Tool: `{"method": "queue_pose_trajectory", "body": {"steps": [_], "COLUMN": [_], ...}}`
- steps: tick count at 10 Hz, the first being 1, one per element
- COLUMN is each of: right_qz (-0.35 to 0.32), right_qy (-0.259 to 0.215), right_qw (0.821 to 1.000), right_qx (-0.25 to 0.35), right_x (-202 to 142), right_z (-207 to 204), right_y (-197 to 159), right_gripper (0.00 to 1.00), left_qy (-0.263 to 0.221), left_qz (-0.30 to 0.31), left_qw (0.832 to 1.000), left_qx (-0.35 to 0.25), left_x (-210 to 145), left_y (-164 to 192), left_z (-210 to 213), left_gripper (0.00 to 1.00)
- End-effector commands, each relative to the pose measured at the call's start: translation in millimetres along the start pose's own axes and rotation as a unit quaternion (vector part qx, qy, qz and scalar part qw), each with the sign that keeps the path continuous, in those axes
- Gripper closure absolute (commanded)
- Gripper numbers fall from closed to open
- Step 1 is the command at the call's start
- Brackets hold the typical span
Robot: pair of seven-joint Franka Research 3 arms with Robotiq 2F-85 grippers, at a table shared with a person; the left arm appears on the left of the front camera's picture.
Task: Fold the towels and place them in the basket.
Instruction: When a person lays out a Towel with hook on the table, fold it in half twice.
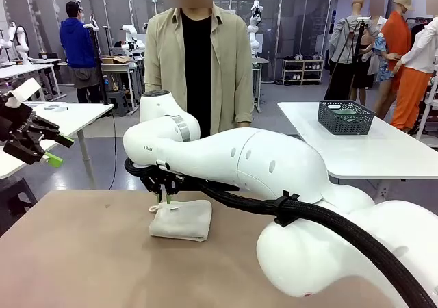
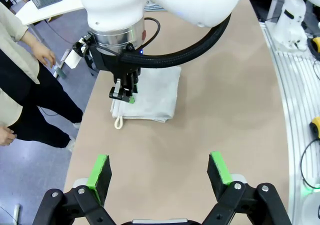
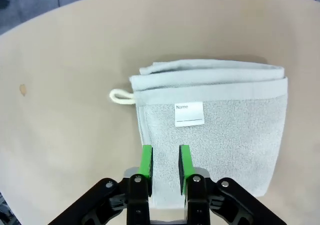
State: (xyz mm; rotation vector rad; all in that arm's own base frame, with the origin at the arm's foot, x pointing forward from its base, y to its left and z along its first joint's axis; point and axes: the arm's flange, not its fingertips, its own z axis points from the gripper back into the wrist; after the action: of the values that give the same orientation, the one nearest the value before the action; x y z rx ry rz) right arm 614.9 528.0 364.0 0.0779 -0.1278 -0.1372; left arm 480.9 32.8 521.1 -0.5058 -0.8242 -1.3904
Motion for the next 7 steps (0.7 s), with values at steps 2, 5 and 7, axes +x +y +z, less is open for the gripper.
{"method": "queue_pose_trajectory", "body": {"steps": [2, 5, 7], "right_qz": [-0.029, -0.021, -0.015], "right_qy": [-0.035, -0.016, 0.011], "right_qw": [0.999, 1.0, 1.0], "right_qx": [0.023, -0.008, -0.023], "right_x": [19, -5, -27], "right_z": [6, 29, 41], "right_y": [26, -20, -63], "right_gripper": [0.53, 0.18, 0.18], "left_qy": [-0.001, -0.001, -0.001], "left_qz": [-0.004, -0.004, -0.004], "left_qw": [1.0, 1.0, 1.0], "left_qx": [-0.001, -0.001, -0.001], "left_x": [1, 1, 1], "left_y": [-1, -1, -1], "left_z": [1, 1, 1], "left_gripper": [0.02, 0.02, 0.02]}}
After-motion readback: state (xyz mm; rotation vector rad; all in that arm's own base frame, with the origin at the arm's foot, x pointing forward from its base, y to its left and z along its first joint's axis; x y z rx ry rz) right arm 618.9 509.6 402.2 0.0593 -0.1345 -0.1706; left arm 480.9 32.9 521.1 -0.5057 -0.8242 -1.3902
